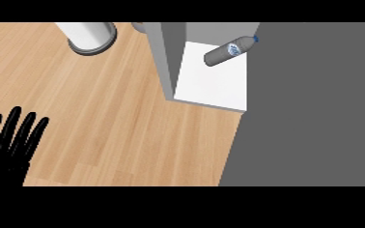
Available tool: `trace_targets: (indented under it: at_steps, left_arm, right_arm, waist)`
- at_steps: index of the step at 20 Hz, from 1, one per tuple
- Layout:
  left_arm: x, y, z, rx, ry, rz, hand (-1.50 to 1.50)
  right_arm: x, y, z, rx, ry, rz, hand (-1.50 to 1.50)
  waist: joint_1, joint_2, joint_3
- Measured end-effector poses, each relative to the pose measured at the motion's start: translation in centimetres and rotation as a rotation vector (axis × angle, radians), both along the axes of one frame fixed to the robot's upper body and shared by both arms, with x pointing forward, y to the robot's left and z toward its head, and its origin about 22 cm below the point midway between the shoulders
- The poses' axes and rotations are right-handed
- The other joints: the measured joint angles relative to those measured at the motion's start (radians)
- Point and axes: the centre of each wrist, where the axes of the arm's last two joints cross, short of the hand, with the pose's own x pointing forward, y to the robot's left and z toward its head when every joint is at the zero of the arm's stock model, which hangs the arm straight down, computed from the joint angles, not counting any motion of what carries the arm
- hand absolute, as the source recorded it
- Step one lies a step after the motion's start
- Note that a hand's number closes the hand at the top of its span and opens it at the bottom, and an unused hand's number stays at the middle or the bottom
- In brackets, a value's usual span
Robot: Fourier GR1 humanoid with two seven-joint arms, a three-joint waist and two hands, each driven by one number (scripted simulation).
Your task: Pick up the bottled water, place it into the cabinet and close the cabinet
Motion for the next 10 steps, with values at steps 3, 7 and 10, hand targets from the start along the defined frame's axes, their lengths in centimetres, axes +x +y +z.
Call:
trace_targets:
  at_steps: [3, 7, 10]
  left_arm:
    - [0.1, 0.4, 0.3, 0.008, -0.003, -0.015, -1.5]
    - [0.2, 0.7, 0.6, 0.012, -0.009, -0.034, -1.5]
    - [0.4, 0.9, 0.7, 0.021, -0.009, -0.043, -1.5]
  right_arm:
    - [0.5, 0.0, 0.2, -0.02, -0.021, 0.027, 1.5]
    - [1.1, -0.1, 0.4, -0.05, -0.054, 0.07, -1.5]
    - [1.7, -0.4, 0.8, -0.088, -0.098, 0.114, 1.5]
  waist:
    - [0.02, 0.006, -0.001]
    - [0.044, 0.01, -0.004]
    - [0.063, 0.01, -0.006]
